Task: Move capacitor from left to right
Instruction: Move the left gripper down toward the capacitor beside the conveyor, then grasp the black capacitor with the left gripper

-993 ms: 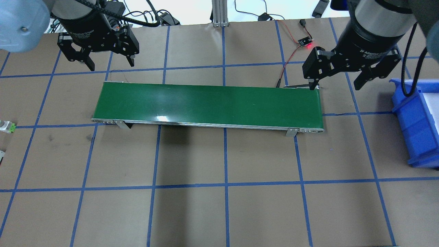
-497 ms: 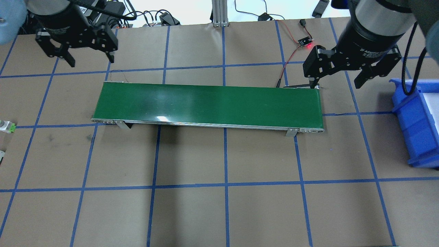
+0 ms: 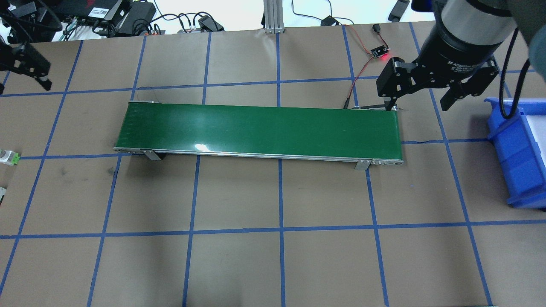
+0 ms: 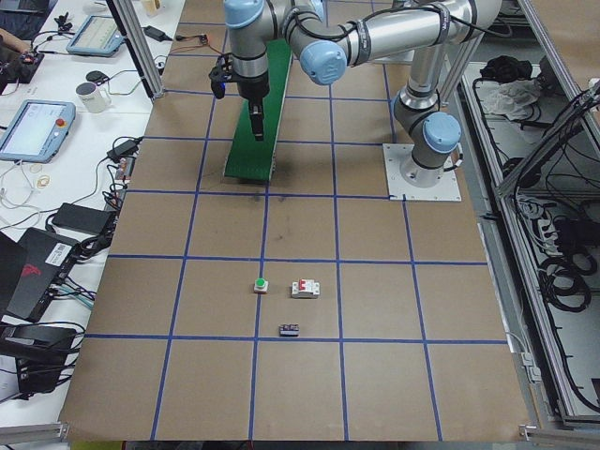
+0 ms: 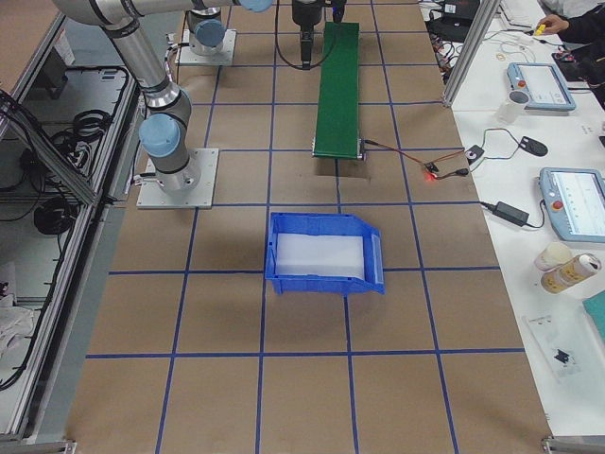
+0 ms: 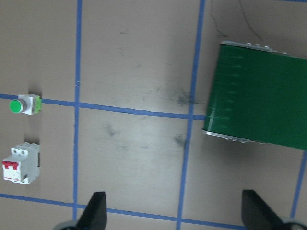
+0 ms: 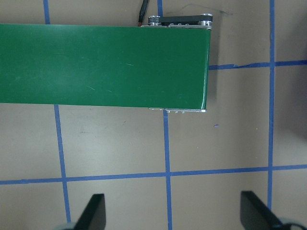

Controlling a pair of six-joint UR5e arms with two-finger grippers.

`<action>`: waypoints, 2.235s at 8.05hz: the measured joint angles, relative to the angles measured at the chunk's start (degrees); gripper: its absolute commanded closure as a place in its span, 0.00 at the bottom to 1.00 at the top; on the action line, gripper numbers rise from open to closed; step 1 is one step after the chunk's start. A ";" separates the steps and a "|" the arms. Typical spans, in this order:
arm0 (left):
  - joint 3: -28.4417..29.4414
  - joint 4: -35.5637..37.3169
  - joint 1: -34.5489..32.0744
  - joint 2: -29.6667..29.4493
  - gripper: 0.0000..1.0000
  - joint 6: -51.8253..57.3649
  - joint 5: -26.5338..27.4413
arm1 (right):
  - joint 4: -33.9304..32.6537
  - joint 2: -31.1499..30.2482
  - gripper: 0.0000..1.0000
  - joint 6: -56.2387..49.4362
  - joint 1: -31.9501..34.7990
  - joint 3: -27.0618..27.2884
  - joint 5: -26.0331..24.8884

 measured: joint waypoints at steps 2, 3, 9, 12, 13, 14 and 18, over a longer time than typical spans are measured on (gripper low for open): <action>0.00 2.98 10.72 -1.80 0.00 10.02 -0.02 | 0.11 0.00 0.00 0.00 -0.02 -0.02 0.03; 0.00 5.71 16.12 -3.13 0.00 15.42 -0.04 | 0.16 0.00 0.00 -0.04 -0.05 -0.02 0.01; -0.01 25.31 35.37 -20.57 0.00 38.93 -0.81 | 0.46 0.00 0.00 -0.09 0.00 0.00 0.03; -0.06 30.87 36.51 -26.66 0.00 43.84 -4.37 | 0.47 0.00 0.00 -0.09 0.00 0.00 0.08; -0.07 31.39 36.56 -28.03 0.00 44.11 -5.43 | 0.47 0.00 0.00 -0.09 0.00 0.00 0.08; -0.06 32.03 36.61 -29.25 0.00 44.21 -6.61 | 0.47 0.00 0.00 -0.09 -0.02 0.00 0.08; -0.04 36.06 36.59 -32.02 0.18 44.08 -8.84 | 0.47 0.00 0.00 -0.09 0.00 0.00 0.08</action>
